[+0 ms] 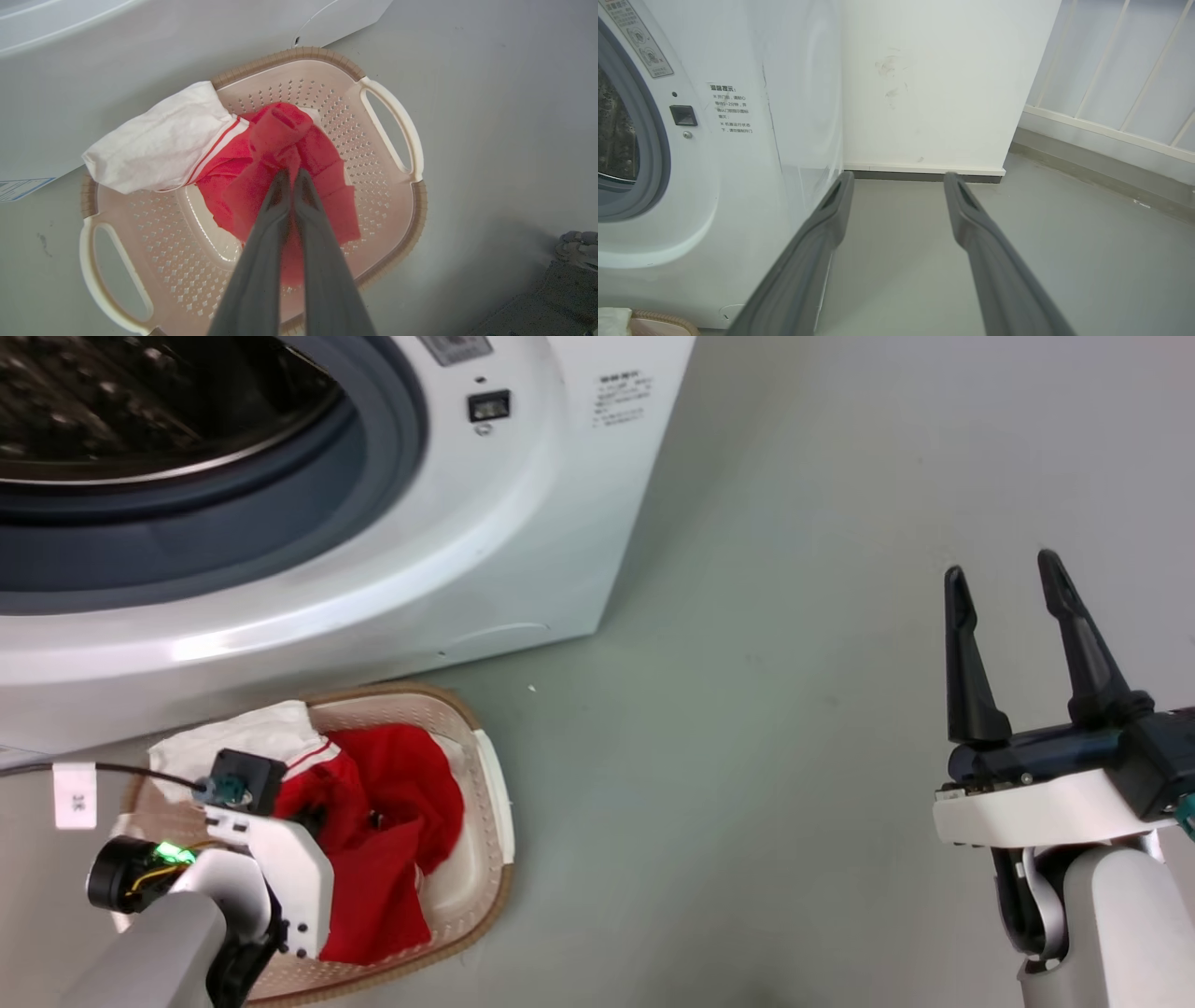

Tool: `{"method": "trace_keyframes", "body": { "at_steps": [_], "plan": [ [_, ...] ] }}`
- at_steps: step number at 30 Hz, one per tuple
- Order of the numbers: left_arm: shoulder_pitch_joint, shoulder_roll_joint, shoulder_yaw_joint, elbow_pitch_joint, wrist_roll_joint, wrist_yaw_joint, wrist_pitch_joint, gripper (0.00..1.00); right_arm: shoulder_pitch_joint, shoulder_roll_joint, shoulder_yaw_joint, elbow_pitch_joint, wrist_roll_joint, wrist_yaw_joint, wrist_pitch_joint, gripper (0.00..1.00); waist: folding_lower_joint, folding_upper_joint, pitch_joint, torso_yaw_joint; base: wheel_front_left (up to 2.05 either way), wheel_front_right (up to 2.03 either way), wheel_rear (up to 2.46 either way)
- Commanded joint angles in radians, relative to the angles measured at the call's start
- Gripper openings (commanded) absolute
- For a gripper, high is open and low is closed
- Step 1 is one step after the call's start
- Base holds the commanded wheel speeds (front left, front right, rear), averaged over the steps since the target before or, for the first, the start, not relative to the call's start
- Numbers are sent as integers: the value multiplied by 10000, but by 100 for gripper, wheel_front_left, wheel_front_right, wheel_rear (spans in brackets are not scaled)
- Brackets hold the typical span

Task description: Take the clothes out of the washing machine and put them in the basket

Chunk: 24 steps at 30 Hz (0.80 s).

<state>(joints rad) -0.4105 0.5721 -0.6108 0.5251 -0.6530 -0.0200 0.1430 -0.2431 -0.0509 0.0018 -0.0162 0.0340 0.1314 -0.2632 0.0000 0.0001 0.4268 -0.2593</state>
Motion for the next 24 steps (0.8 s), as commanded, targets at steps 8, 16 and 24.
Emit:
{"method": "trace_keyframes", "body": {
  "at_steps": [8,16,24],
  "plan": [
    [-1478,-714,-62,3363,39,-491,-634,0,-261,14,-85,-329,222,-15,-23,100,0,-1,1327,-684,0,0,0],
    [-2272,-1291,-123,5212,177,-514,-1707,0,-301,16,-197,-394,178,-15,-23,100,0,-1,1717,-582,0,0,0],
    [-2567,-1937,-250,6324,233,-636,-2833,100,-395,13,-156,-216,26,-15,-23,100,0,-1,1176,-210,0,0,0]
  ]
}}
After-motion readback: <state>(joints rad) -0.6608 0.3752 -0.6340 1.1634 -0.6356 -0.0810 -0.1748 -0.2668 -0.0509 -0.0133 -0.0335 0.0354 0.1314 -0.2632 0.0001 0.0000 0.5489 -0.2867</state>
